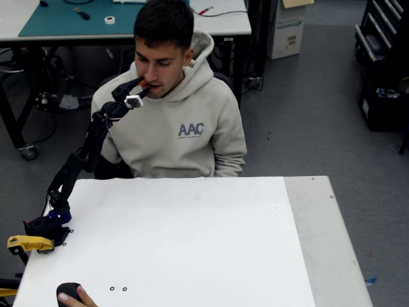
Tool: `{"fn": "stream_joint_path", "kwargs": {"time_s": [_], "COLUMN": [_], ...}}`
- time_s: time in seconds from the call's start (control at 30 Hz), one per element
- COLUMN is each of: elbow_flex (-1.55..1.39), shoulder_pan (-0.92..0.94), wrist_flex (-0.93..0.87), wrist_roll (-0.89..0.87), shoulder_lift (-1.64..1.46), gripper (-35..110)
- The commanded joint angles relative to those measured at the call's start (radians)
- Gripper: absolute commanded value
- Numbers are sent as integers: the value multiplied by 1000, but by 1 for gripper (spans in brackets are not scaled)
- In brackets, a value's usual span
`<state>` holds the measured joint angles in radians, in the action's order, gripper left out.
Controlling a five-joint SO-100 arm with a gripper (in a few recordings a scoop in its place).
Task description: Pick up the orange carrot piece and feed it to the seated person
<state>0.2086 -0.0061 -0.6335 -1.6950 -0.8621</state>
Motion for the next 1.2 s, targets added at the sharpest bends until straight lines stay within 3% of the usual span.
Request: {"fn": "stream_joint_path", "kwargs": {"time_s": [0.0,0.93,1.17], "elbow_flex": [48,38,-156], "shoulder_pan": [-2,351,422], "wrist_flex": [17,14,15], "wrist_roll": [-15,-14,-15], "shoulder_lift": [-44,-40,-8], "gripper": [25,24,24]}}
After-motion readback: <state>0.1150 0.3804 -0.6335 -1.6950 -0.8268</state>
